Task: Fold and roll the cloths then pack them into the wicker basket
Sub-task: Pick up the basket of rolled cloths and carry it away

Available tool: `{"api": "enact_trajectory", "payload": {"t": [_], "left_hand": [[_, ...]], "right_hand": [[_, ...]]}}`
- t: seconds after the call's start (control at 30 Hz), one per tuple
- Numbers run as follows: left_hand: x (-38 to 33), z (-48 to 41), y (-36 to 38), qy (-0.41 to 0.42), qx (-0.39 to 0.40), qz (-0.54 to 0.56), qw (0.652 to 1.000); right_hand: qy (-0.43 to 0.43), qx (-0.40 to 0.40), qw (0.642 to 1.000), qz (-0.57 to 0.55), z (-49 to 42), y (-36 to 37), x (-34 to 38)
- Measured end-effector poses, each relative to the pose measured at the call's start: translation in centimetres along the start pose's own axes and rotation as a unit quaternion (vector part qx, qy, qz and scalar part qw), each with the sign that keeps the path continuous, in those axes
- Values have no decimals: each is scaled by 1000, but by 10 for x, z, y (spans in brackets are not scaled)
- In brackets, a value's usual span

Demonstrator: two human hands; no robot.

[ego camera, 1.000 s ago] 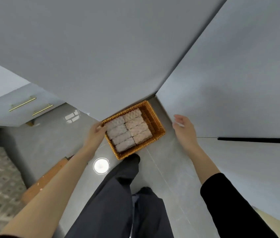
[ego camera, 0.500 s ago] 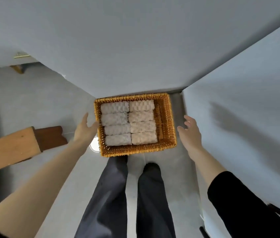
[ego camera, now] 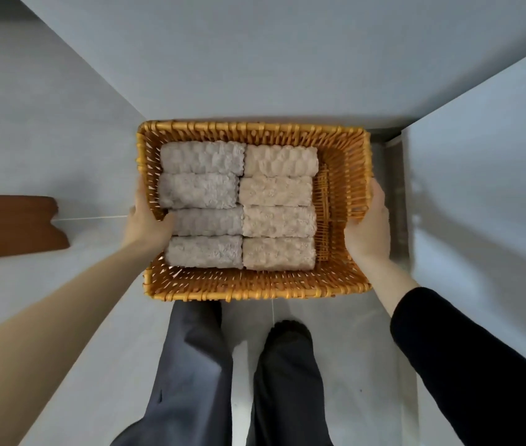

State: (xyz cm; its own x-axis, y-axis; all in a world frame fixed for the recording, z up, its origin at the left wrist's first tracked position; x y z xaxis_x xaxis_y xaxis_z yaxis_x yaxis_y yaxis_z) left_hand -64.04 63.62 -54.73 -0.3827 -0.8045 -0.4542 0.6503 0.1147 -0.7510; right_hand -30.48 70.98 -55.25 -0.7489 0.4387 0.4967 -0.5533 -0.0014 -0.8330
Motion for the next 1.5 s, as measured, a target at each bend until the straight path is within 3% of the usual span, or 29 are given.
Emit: {"api": "enact_trajectory", "payload": {"t": [0.17,0.43,1.07,1.5], "left_hand": [[8,-12,6,32,-84,-84,992],[-14,13,-31,24,-82,-102,991],[-148,202,-283,81,-83,-37,993],[-158,299,-431,222,-82,7,972]], "right_hand": [[-3,-45,999,13,-1,7,-9],[-16,-40,999,28,12,-40,17],[-56,-74,995,-33,113,-348,159],[-86,-179,978,-66,273,-477,205]]}}
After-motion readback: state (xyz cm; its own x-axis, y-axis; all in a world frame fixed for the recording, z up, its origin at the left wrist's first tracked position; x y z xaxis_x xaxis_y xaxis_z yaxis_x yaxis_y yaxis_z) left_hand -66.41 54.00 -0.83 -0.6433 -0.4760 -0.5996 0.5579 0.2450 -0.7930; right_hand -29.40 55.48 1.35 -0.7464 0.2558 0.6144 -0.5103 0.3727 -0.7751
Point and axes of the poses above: each hand's wrist, its own z-axis away from the middle knuckle, its own y-axis out of the palm, x = y × z, the point moved 3 cm from there along -z, towards the middle knuckle, and after that the axes turned 13 degrees about -x, right-handed, at the moved point
